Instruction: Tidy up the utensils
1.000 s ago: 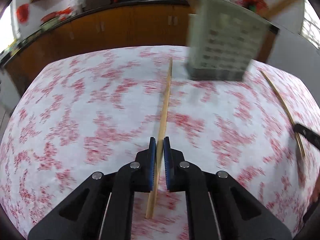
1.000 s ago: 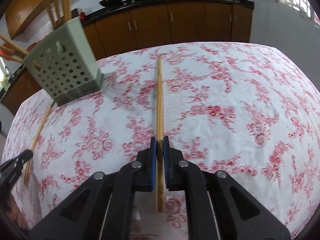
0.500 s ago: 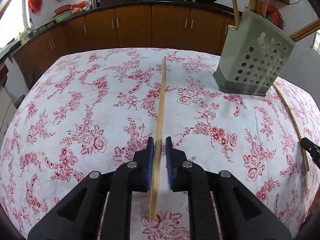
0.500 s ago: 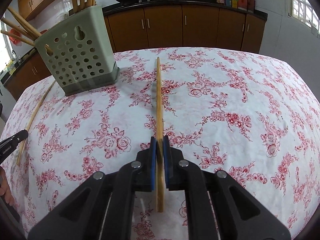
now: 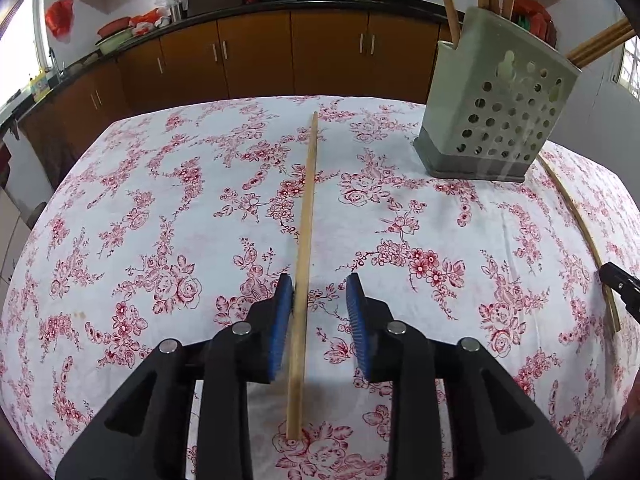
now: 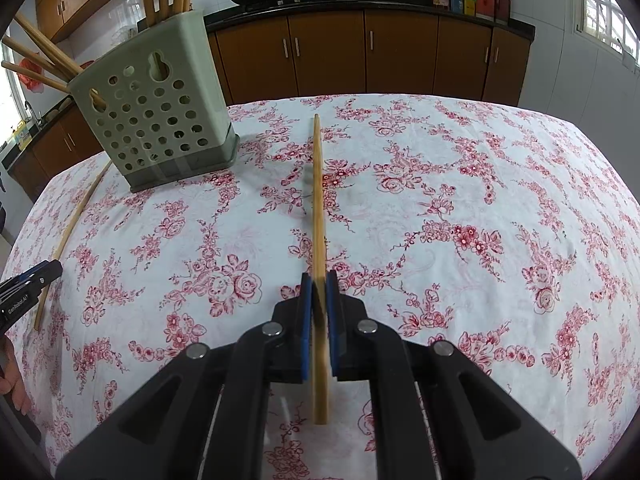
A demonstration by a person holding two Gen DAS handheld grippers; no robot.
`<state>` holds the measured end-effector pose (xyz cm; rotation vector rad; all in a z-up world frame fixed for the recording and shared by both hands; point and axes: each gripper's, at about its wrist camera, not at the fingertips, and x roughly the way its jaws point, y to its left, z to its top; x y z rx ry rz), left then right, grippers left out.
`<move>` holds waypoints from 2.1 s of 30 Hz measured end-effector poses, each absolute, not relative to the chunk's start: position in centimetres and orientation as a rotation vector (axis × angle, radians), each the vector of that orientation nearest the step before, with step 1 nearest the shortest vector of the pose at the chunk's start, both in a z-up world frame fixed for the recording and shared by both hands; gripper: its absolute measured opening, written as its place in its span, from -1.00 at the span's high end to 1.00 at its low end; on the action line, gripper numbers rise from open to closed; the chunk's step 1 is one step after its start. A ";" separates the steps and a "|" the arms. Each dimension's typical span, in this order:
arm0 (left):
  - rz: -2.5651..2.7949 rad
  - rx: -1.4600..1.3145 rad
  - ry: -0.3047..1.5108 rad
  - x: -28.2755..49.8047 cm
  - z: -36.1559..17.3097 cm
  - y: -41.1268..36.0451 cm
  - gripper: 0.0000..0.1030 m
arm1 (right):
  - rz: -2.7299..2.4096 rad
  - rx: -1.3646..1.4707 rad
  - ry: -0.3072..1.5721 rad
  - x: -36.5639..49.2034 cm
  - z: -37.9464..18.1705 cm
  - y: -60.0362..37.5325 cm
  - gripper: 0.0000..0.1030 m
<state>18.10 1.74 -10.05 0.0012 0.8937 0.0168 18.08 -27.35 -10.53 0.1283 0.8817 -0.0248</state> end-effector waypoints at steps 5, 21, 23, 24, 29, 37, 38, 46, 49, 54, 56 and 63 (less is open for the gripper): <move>0.014 -0.012 0.892 18.1 -10.0 2.2 0.42 | -0.025 0.128 0.882 18.1 -10.5 -27.4 0.84; 0.003 -0.005 0.897 17.5 -9.9 2.8 0.43 | -0.027 0.121 0.882 17.9 -10.6 -27.4 0.84; 0.001 -0.003 0.897 17.4 -9.9 2.7 0.43 | -0.027 0.122 0.882 17.7 -10.5 -27.4 0.84; 0.000 0.002 0.895 17.3 -9.9 2.7 0.43 | -0.026 0.124 0.882 17.6 -10.5 -27.4 0.84; 0.000 0.008 0.896 17.0 -9.9 2.6 0.44 | -0.024 0.128 0.882 17.1 -10.5 -27.5 0.84; 0.022 -0.015 0.896 16.1 -9.8 3.4 0.49 | -0.011 0.139 0.883 16.0 -10.5 -27.7 0.84; 0.021 -0.015 0.897 16.1 -9.8 3.5 0.52 | -0.009 0.136 0.883 16.0 -10.5 -27.6 0.84; 0.010 -0.015 0.916 16.6 -9.7 4.6 0.86 | -0.010 0.135 0.843 15.0 -9.0 -28.0 0.84; 0.001 -0.037 0.911 16.3 -8.9 5.1 0.86 | -0.017 0.139 0.787 14.5 -7.1 -28.7 0.84; -0.026 -0.062 0.836 15.5 -5.6 5.2 0.86 | -0.030 0.153 0.677 14.0 -3.3 -30.1 0.84; -0.041 -0.070 0.798 15.1 -4.1 5.2 0.86 | -0.034 0.162 0.629 13.8 -1.6 -30.5 0.84; -0.096 -0.126 0.664 14.4 1.1 4.7 0.86 | -0.037 0.186 0.513 13.2 2.4 -31.3 0.84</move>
